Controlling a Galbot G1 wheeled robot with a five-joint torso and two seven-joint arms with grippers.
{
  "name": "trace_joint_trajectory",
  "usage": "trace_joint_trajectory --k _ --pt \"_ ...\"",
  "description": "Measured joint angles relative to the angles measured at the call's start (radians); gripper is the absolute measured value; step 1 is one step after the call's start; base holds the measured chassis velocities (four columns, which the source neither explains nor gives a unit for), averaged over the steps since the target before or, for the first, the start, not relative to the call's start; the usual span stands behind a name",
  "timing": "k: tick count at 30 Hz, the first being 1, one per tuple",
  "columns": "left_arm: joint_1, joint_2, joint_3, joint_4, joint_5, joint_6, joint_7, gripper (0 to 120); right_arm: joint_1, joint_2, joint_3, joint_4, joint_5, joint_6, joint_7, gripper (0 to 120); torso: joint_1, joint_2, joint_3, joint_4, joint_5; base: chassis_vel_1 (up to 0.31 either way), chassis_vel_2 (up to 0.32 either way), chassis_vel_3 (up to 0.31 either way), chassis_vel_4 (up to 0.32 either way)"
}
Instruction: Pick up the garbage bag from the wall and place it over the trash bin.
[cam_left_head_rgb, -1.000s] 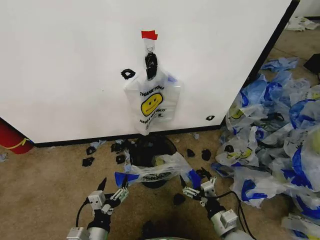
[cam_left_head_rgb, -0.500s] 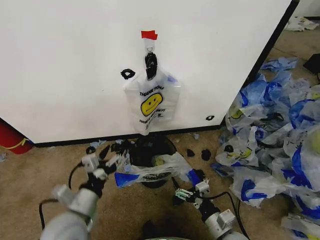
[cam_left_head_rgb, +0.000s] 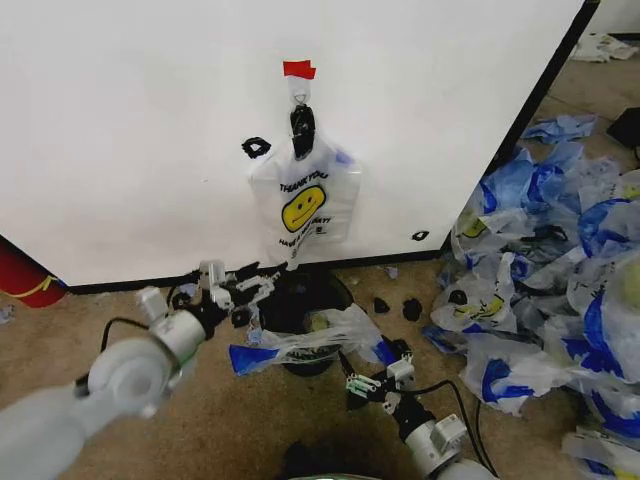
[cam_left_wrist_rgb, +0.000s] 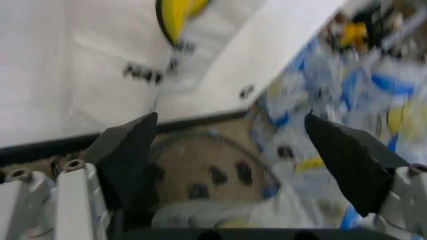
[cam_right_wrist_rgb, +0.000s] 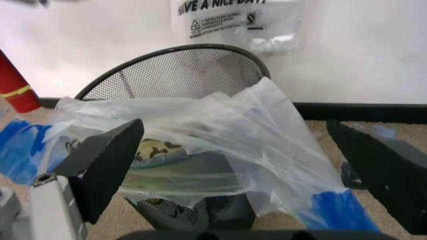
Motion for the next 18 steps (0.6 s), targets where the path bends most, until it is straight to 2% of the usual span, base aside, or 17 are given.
trace_joint_trajectory --k 1,4,5,6,7,8,10,11,13,18 --pt "-0.078 0.006 0.084 0.036 0.004 0.011 0.03 81 -0.005 0.004 0.005 -0.002 -0.003 0.001 -0.001 100 0.0 0.0 0.0 -0.0003 0.0 0.0 0.0 0.0 0.0" --pt "-0.222 0.006 0.226 0.108 0.009 0.04 0.084 78 -0.012 0.009 0.013 -0.005 -0.008 0.003 -0.001 100 0.0 0.0 0.0 -0.0003 0.0002 0.0 0.0 0.0 0.0" --pt "-0.303 -0.003 0.292 0.14 0.012 0.056 0.113 77 -0.013 0.012 0.018 -0.006 -0.01 0.004 -0.002 100 0.0 0.0 0.0 -0.0002 -0.0002 0.0 0.0 0.0 0.0" --pt "-0.327 -0.007 0.31 0.149 0.013 0.06 0.119 76 -0.013 0.013 0.02 -0.007 -0.011 0.005 -0.002 100 0.0 0.0 0.0 -0.0002 -0.0001 0.0 0.0 0.0 0.0" --pt "-0.394 -0.021 0.37 0.174 0.015 0.07 0.13 75 -0.014 0.016 0.023 -0.009 -0.014 0.006 -0.003 100 0.0 0.0 0.0 -0.0004 0.0004 0.0 0.0 0.0 0.0" --pt "-0.394 -0.021 0.37 0.174 0.015 0.07 0.13 75 -0.014 0.016 0.023 -0.009 -0.014 0.006 -0.003 100 0.0 0.0 0.0 -0.0004 0.0004 0.0 0.0 0.0 0.0" --pt "-0.466 -0.036 0.438 0.198 0.015 0.084 0.141 72 -0.014 0.019 0.026 -0.012 -0.017 0.008 -0.003 100 0.0 0.0 0.0 -0.0005 0.0006 0.0 0.0 0.0 0.0" --pt "-0.58 -0.066 0.544 0.25 0.017 0.11 0.167 67 -0.02 0.023 0.03 -0.015 -0.023 0.013 -0.004 100 0.0 0.0 0.0 -0.001 0.0001 0.0 0.0 0.0 0.0" --pt "-0.648 -0.084 0.609 0.275 0.01 0.14 0.182 62 -0.026 0.025 0.034 -0.015 -0.027 0.017 -0.006 100 0.0 0.0 0.0 -0.0007 0.0006 0.0 0.0 0.0 0.0" --pt "-0.72 -0.107 0.682 0.312 0.01 0.193 0.217 57 -0.032 0.025 0.042 -0.015 -0.031 0.023 -0.009 100 0.0 0.0 0.0 -0.0002 0.0001 0.0 0.0 0.0 0.0"
